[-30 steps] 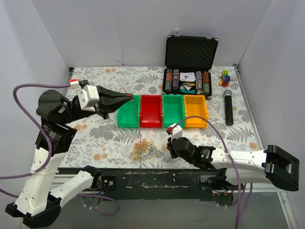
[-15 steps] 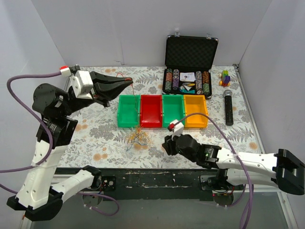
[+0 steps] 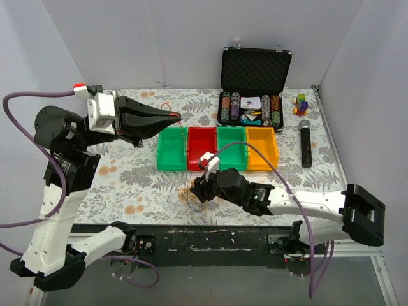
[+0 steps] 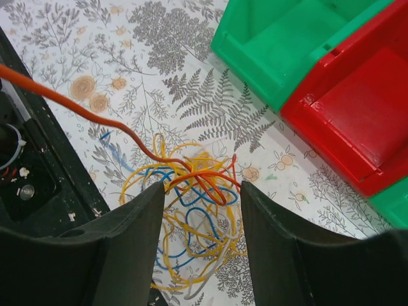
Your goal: Untangle the cables
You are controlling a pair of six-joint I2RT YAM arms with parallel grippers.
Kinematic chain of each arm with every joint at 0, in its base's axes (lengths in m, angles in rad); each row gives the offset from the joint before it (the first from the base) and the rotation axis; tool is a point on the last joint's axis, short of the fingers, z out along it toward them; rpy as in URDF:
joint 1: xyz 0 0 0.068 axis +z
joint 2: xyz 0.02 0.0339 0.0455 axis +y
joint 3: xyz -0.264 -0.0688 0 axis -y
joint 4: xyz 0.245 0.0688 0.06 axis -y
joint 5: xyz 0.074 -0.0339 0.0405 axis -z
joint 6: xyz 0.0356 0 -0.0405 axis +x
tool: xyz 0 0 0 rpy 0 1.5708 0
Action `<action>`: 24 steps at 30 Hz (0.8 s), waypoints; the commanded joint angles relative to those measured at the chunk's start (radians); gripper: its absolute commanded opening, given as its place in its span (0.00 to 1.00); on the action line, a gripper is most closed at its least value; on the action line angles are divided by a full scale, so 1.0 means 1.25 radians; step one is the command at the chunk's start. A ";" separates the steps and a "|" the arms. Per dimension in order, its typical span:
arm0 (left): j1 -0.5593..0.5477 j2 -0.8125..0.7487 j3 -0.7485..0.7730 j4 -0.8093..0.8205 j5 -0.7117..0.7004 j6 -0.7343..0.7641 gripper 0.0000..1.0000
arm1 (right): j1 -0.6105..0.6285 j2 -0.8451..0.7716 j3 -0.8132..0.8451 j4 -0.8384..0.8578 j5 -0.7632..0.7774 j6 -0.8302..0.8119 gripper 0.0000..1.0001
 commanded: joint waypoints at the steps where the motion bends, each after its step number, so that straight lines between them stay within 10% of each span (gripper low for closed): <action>1: -0.002 0.009 0.049 0.020 0.042 -0.038 0.00 | 0.005 0.027 -0.012 0.074 -0.040 -0.020 0.59; 10: -0.002 0.024 0.094 0.039 0.026 -0.028 0.00 | 0.014 0.074 -0.043 0.073 -0.056 0.006 0.14; 24: -0.002 0.079 0.272 0.077 -0.048 0.021 0.00 | 0.019 0.105 -0.124 0.059 0.023 0.072 0.01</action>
